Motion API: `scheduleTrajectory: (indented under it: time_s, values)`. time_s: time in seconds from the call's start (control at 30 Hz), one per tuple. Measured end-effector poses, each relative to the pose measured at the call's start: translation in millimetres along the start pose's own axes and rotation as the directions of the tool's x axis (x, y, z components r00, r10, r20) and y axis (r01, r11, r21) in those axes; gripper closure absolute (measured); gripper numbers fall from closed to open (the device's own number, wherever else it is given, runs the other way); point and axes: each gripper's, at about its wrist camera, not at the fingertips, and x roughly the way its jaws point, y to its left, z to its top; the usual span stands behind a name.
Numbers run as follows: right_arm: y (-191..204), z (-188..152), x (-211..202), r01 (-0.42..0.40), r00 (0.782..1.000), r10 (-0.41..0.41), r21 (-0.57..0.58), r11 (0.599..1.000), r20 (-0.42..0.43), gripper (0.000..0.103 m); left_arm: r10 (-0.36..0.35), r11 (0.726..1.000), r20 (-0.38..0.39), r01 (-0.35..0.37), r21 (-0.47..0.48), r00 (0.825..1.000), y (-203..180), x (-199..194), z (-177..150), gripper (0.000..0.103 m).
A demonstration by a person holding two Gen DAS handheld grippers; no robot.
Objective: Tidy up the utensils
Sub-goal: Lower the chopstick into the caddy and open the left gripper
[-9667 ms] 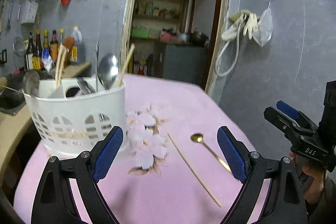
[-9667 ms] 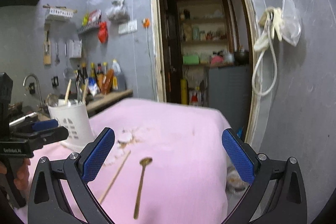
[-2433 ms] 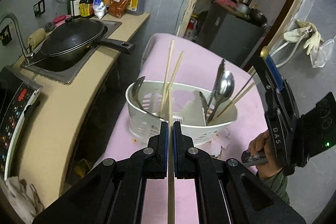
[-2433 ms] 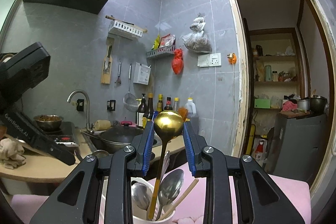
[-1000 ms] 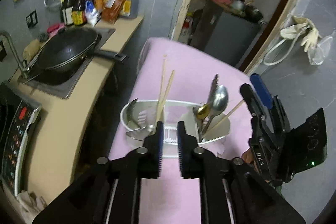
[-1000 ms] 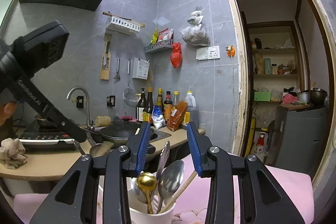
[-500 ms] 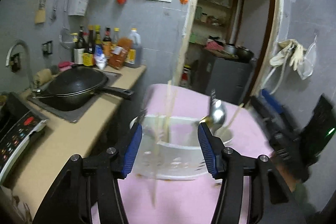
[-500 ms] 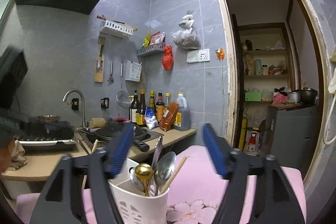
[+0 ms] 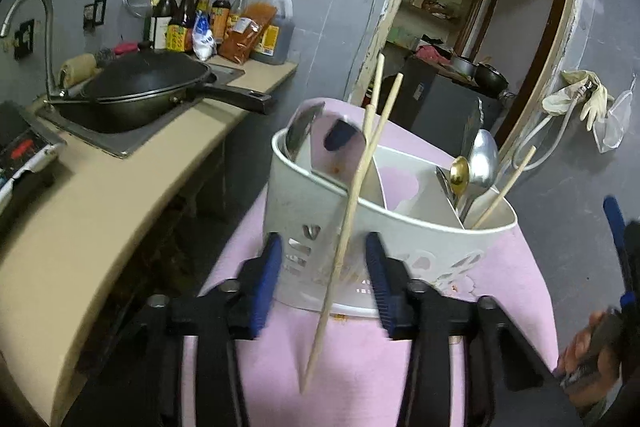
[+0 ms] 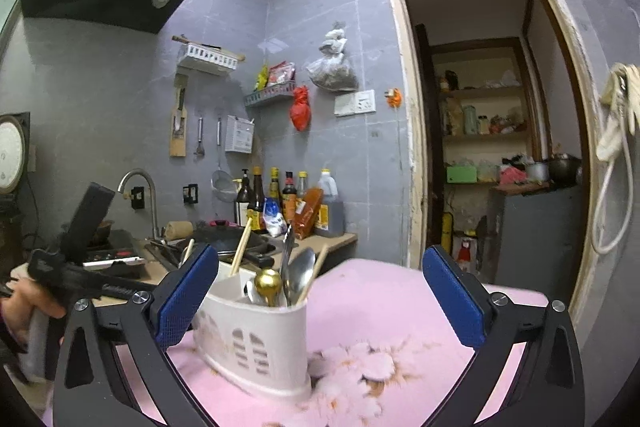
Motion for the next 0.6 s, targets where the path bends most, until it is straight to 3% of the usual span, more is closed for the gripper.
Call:
scheduleTrajectory:
  time_s: [0.1, 0.23, 0.37, 0.47, 0.6]
  values:
    - [-7.9, -5.8, -9.8, 0.016, 1.0, -0.016, 0.046, 0.999, -0.012, 0.0, 0.0, 1.0, -0.011, 0.0, 0.015, 1.0, -3.9, 3.7, -2.4, 0.1]
    - [-18.6, -7.5, -15.0, 0.031, 0.999, -0.03, 0.097, 0.995, -0.014, 0.0, -0.012, 1.0, 0.022, 0.012, 0.02, 1.0, -10.0, -2.7, -8.0, 0.101]
    - [-24.7, -8.6, -18.0, 0.032, 0.999, -0.031, 0.133, 0.991, -0.01, 0.0, -0.016, 0.996, 0.138, 0.004, 0.085, 0.99, -32.2, -36.8, -7.4, 0.101]
    - [-23.7, -8.4, -19.9, 0.03, 1.0, -0.031, 0.136, 0.99, -0.001, 0.0, -0.029, 0.995, 0.244, 0.004, 0.104, 0.969, -46.5, -60.0, 8.0, 0.101]
    - [-22.1, -9.5, -25.8, 0.043, 0.999, -0.046, 0.132, 0.99, 0.023, 0.0, -0.013, 0.994, 0.39, -0.03, 0.103, 0.921, -59.0, -73.7, 41.2, 0.101]
